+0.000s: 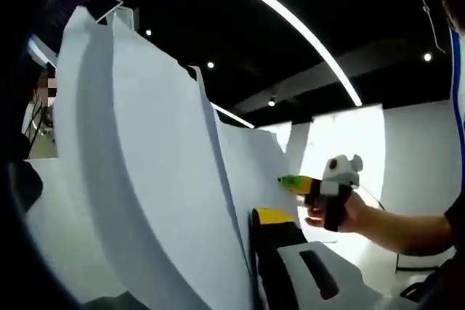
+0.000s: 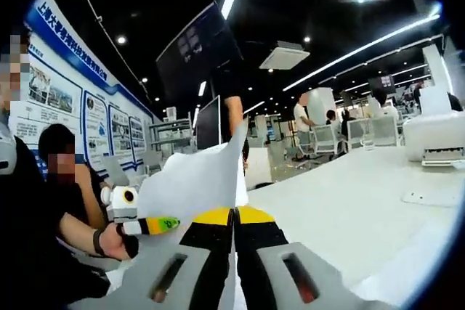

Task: Organize the stack of printing papers by aligning and flattening the scattered papers on the table

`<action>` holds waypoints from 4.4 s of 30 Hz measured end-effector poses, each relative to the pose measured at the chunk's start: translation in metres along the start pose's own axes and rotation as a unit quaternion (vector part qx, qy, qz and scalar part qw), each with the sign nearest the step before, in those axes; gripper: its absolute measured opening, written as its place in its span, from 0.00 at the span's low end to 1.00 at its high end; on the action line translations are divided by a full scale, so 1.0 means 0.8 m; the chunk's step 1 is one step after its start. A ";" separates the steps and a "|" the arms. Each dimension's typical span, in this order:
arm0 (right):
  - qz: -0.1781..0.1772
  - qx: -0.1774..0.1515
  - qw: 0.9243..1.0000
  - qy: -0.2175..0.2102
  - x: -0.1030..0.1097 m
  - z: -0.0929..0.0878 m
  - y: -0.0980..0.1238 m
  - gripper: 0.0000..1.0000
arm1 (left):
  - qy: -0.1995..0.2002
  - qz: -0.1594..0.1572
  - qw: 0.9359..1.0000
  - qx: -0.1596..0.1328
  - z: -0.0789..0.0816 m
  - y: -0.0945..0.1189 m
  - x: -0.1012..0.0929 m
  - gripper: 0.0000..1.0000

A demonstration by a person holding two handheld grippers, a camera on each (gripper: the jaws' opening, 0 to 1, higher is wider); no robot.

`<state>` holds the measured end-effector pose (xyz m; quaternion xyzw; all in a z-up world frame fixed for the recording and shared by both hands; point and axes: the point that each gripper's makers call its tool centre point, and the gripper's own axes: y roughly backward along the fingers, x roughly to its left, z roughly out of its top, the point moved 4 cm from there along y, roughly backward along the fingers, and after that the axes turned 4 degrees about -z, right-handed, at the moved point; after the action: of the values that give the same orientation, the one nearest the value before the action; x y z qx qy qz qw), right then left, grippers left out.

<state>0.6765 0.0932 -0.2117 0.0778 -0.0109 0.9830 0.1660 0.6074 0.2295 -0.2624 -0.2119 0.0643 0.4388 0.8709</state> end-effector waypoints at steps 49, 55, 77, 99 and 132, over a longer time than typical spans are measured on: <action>0.007 0.021 0.995 0.102 0.001 0.002 -0.027 0.00 | 0.018 -0.010 1.000 0.002 -0.002 -0.003 -0.003 0.19; 0.008 0.018 0.993 0.120 0.003 0.005 -0.038 0.00 | 0.015 -0.010 1.000 0.003 -0.003 -0.003 -0.003 0.19; 0.003 0.024 0.993 0.112 0.005 0.000 -0.039 0.00 | 0.000 0.000 1.000 0.002 -0.002 -0.001 0.000 0.08; -0.032 0.007 0.997 0.072 -0.001 0.002 -0.028 0.44 | -0.002 -0.001 1.000 0.000 0.000 0.000 -0.001 0.06; -0.053 -0.020 0.997 0.046 -0.001 0.033 -0.003 0.90 | -0.002 0.002 1.000 0.001 0.000 0.001 0.000 0.06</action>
<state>0.6814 0.0937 -0.1861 0.0295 -0.0186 0.9750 0.2193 0.6072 0.2298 -0.2628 -0.2099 0.0631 0.4408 0.8704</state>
